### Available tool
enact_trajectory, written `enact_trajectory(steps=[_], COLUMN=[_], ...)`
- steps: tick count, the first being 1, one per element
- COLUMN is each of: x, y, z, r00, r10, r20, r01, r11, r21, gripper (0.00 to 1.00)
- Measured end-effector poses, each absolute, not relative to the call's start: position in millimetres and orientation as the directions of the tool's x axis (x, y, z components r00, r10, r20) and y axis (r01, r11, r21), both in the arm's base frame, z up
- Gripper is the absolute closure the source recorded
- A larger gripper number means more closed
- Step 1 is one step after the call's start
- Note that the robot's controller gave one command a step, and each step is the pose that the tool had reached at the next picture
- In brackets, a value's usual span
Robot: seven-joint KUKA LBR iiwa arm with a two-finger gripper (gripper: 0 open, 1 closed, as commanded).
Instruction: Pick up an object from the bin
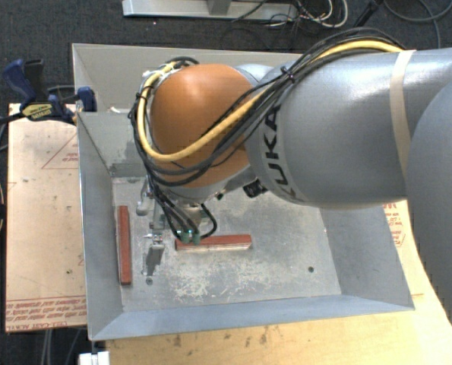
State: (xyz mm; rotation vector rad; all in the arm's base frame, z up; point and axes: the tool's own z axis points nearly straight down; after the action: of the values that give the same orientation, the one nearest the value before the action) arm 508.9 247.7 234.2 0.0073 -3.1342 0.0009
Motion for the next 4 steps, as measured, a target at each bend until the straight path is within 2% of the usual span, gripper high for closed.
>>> enact_trajectory(steps=[1,2,3,4], x=[511.0,513.6,544.4,572.2], y=[246.4,190.9,174.7,149.3], z=[238.1,180.5,149.0,112.0], r00=[-1.0,-0.998,-0.992,-0.996], r10=[-0.001,0.069,0.124,0.086], r20=[0.0,-0.003,-0.002,-0.004], r01=[-0.001,0.069,0.124,0.086], r11=[1.0,0.998,0.992,0.996], r21=[0.001,0.003,0.0,0.003], gripper=[0.0,0.0,0.0,0.0])
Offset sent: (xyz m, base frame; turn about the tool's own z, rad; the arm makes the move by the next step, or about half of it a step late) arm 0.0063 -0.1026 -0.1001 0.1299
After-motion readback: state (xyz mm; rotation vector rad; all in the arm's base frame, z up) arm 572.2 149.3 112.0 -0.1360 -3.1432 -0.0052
